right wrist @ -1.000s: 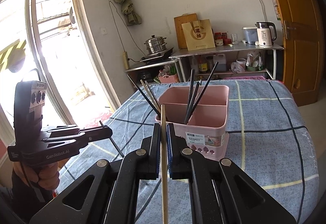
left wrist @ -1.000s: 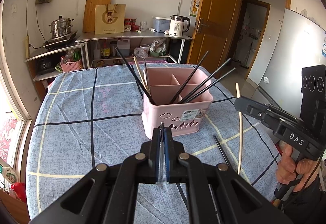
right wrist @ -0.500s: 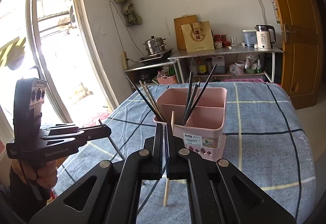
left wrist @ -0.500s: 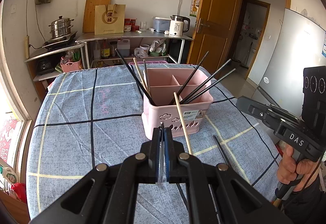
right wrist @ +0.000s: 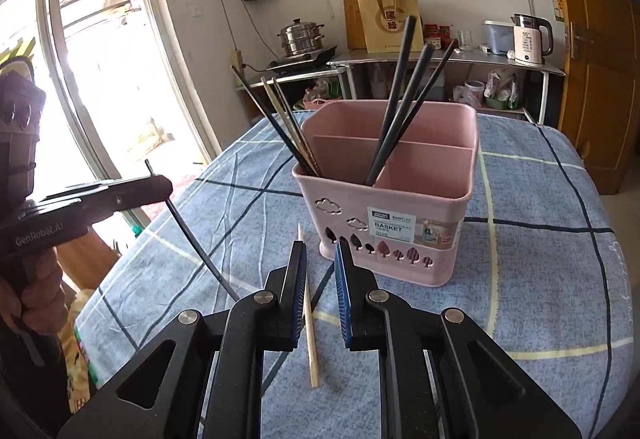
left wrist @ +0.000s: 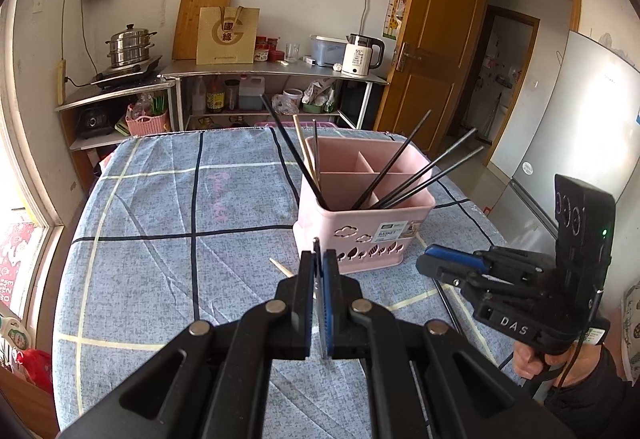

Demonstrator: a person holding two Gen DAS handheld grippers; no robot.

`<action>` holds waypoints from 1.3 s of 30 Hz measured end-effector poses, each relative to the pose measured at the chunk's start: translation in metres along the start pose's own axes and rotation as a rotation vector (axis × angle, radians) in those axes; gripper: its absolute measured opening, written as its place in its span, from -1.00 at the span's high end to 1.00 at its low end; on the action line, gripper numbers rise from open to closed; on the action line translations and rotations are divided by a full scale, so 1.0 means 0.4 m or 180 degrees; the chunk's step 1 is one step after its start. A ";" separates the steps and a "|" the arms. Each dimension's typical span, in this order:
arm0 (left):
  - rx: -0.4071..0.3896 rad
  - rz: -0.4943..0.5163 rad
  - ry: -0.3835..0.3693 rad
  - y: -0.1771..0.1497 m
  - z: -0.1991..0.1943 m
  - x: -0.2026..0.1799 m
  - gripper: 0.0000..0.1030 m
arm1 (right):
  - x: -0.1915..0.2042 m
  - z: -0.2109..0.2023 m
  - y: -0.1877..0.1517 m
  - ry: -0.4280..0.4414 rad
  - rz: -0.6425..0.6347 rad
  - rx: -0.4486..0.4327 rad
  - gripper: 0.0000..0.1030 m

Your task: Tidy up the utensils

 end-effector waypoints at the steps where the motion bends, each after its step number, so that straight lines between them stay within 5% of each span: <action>1: -0.0017 -0.0018 0.0009 0.001 -0.007 0.011 0.92 | 0.008 0.010 -0.006 -0.0005 -0.0065 0.0045 0.71; 19: -0.0174 -0.0225 0.0114 -0.012 -0.094 0.135 0.92 | 0.068 0.274 -0.123 -0.0031 -0.0559 0.1022 0.72; 22: -0.0154 -0.0232 0.0103 -0.015 -0.087 0.136 0.92 | 0.069 0.262 -0.132 -0.0018 -0.0528 0.1016 0.88; 32: -0.0122 -0.0178 -0.0014 -0.019 -0.071 0.103 0.92 | 0.043 0.085 -0.259 0.0015 -0.0081 0.1177 0.87; 39: -0.0121 -0.0172 -0.0040 -0.020 -0.072 0.096 0.92 | 0.043 0.132 -0.189 -0.0092 -0.0266 0.1042 0.72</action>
Point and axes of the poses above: each gripper's, at about its wrist camera, not at the fingertips, and z roughly the way its jaws point, x to its left, y to its top, the point moved 7 cm from there along z, roughly the way its jaws point, and after that the axes turned 5 degrees about -z, right-handed, at the moved point
